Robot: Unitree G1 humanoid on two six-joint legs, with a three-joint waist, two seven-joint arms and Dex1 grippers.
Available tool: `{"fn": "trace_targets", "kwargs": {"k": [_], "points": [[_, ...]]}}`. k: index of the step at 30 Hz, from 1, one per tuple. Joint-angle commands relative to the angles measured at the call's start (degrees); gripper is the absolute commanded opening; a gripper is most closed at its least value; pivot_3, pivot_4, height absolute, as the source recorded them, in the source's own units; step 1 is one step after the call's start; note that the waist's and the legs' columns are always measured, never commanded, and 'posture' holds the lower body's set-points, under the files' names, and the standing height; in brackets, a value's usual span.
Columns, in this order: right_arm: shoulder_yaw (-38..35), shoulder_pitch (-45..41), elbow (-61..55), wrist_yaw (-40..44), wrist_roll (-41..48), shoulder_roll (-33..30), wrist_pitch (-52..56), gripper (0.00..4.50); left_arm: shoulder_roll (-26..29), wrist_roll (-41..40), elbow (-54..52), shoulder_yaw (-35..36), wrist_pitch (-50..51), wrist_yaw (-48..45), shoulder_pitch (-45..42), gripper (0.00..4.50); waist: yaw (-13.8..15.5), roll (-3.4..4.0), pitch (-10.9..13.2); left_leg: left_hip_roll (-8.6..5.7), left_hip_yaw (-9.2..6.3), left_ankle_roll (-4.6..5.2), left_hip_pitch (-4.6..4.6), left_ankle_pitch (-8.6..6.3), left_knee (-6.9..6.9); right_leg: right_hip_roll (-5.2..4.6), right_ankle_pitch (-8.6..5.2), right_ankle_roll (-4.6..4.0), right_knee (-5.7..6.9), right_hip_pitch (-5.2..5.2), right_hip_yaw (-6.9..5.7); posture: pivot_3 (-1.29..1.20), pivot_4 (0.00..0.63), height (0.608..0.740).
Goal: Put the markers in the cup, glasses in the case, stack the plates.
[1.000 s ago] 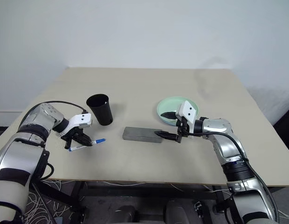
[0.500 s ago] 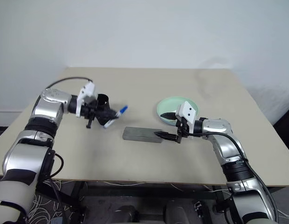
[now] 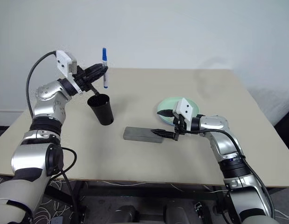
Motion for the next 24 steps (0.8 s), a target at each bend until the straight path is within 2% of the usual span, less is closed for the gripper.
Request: {"fn": "trace_targets", "kwargs": {"k": [1, 10, 24], "points": [[-0.8, -1.0, -1.3, -0.2, 0.5, 0.2, -1.0, 4.22, 0.3, -0.2, -0.1, 2.2, -3.7, 3.8, 0.6, 0.06, 0.0, 0.00, 0.0, 0.00, 0.00, 0.00, -0.01, 0.00, 0.00, 0.00, 0.00, 0.00, 0.00, 0.00, -0.01, 0.00, 0.000, 0.737], [-0.6, -1.4, -1.8, -0.3, 0.7, 0.7, -0.7, 4.22, -1.7, 0.5, 3.1, 3.5, -7.9, 8.1, 4.7, 0.06, 0.1, -0.01, 0.0, -0.03, -0.01, 0.00, -0.01, 0.00, 0.02, 0.00, 0.01, 0.00, 0.01, 0.02, -0.02, 0.00, 0.000, 0.737], [-1.1, -1.0, -3.1, -0.4, 1.2, 0.5, 0.1, 4.22, -3.3, 1.9, 8.5, 4.0, -8.6, 9.6, 4.8, 0.06, 0.0, -0.01, 0.0, -0.03, 0.00, 0.00, -0.02, 0.00, 0.02, 0.00, 0.02, 0.01, 0.01, 0.01, -0.02, 0.00, 0.000, 0.737]]}}
